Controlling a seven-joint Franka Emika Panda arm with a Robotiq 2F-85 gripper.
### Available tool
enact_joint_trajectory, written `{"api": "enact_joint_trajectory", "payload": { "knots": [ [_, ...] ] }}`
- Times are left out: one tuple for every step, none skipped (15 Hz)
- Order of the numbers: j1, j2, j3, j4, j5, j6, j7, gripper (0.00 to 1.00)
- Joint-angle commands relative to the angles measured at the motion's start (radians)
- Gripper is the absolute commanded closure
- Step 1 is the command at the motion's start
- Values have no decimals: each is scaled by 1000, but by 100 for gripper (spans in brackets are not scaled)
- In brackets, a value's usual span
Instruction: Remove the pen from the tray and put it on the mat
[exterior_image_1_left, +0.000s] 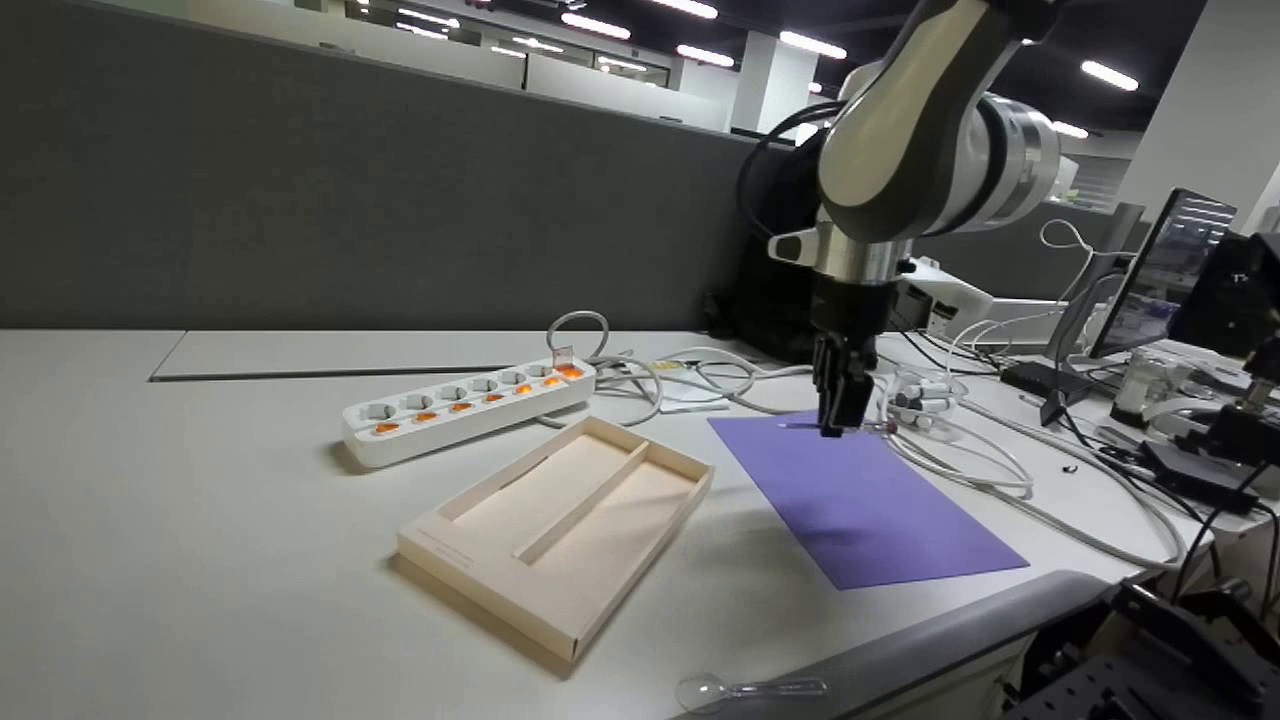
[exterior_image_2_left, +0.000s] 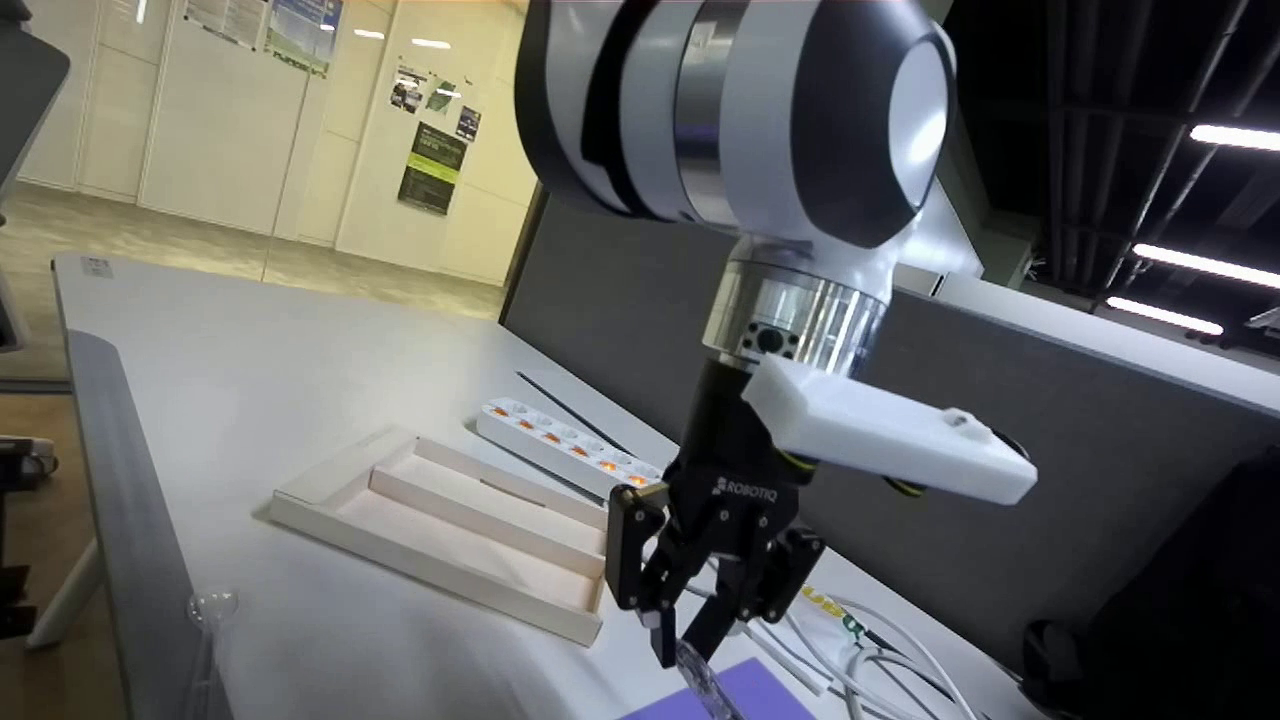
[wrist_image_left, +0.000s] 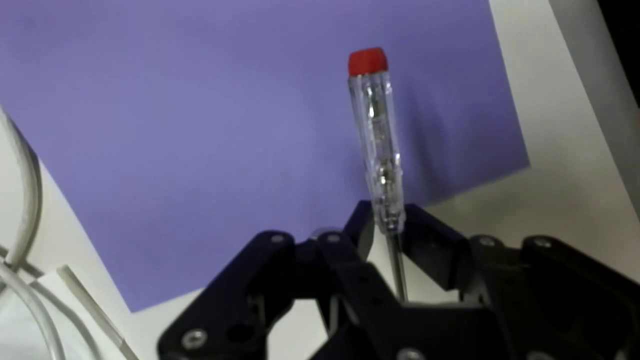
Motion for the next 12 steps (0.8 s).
{"api": "enact_joint_trajectory", "payload": {
  "knots": [
    [-31, 21, -44, -36, 21, 97, 67, 95],
    [-35, 34, -61, -40, 11, 136, 106, 95],
    [-38, 53, -73, -40, 10, 175, 142, 95],
    [-42, 74, -82, -38, 10, 208, 174, 95],
    [-36, 102, -99, -30, -8, 240, 220, 95],
    [-36, 128, -108, -22, -8, 267, 253, 95],
    [-36, 159, -112, -13, 0, 298, 285, 95],
    [-44, 186, -102, -7, 19, 327, 306, 95],
    [-46, 215, -98, 1, 26, 350, 333, 95],
    [-51, 243, -87, 11, 35, 368, 356, 95],
    [-61, 271, -70, 22, 45, 379, 373, 95],
    [-67, 294, -57, 32, 48, 386, 390, 95]
  ]
}}
